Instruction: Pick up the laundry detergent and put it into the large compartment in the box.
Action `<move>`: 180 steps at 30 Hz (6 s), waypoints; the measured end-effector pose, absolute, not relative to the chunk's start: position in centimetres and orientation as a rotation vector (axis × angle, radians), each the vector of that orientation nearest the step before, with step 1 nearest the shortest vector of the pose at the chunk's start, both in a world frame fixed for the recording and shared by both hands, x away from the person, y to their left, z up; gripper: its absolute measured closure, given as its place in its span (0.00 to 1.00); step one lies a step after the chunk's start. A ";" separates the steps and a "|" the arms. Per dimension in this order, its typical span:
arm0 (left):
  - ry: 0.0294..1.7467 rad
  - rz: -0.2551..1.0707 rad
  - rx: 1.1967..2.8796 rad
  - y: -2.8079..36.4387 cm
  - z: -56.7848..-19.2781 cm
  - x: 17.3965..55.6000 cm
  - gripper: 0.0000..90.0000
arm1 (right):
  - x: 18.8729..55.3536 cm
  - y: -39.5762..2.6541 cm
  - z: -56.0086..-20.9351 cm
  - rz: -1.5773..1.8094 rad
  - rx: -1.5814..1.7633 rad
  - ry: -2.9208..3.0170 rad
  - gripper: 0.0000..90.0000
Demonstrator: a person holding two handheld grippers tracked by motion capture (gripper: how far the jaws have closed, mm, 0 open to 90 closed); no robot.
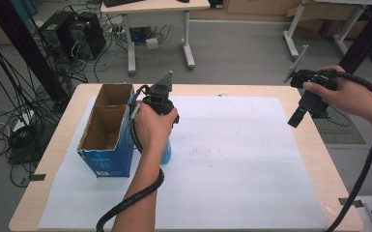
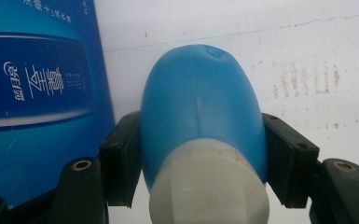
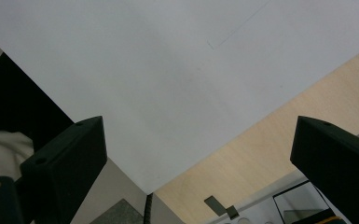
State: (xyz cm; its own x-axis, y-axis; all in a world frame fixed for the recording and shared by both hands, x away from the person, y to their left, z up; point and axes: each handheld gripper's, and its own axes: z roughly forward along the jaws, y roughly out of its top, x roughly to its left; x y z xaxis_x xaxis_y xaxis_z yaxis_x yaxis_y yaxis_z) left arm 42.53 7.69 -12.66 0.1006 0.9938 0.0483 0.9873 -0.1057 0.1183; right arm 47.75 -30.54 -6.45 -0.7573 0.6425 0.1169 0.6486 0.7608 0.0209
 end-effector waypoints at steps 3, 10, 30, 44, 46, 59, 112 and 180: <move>2.061 0.170 2.288 7.9 -12.6 42.5 0.42 | 47.8 -30.5 -6.5 -0.086 -1.047 -2.851 0.04; 2.041 0.149 2.290 8.1 -11.6 42.1 0.42 | 47.9 -30.3 -6.7 -0.087 -1.048 -2.850 0.04; 1.939 0.252 2.310 7.1 -1.2 37.5 0.42 | 46.7 -30.2 -5.4 -0.129 -1.031 -2.858 0.04; 1.925 0.297 2.234 9.3 5.2 35.6 0.42 | 46.7 -29.8 -5.3 -0.133 -1.017 -2.860 0.04; 1.933 0.314 2.224 9.6 6.0 35.3 0.42 | 46.8 -29.9 -5.3 -0.132 -1.017 -2.857 0.04; 2.027 0.411 2.107 13.9 10.7 32.9 0.42 | 46.9 -29.7 -5.0 -0.118 -1.022 -2.858 0.04; 2.169 0.346 2.038 20.9 1.4 37.4 0.42 | 47.2 -28.0 -6.1 -0.047 -1.034 -2.854 0.04; 2.116 0.312 2.132 22.0 -12.6 38.9 0.42 | 48.8 -26.9 -9.1 0.023 -1.008 -2.835 0.04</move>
State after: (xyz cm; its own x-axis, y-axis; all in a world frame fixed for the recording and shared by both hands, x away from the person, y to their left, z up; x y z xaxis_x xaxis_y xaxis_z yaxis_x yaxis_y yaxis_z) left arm 38.86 21.99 -12.60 0.0002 0.9982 0.0607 0.9731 -0.0142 0.2299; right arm 48.79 -26.85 -9.08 -0.7678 0.6293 0.1199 0.6273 0.7765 -0.0590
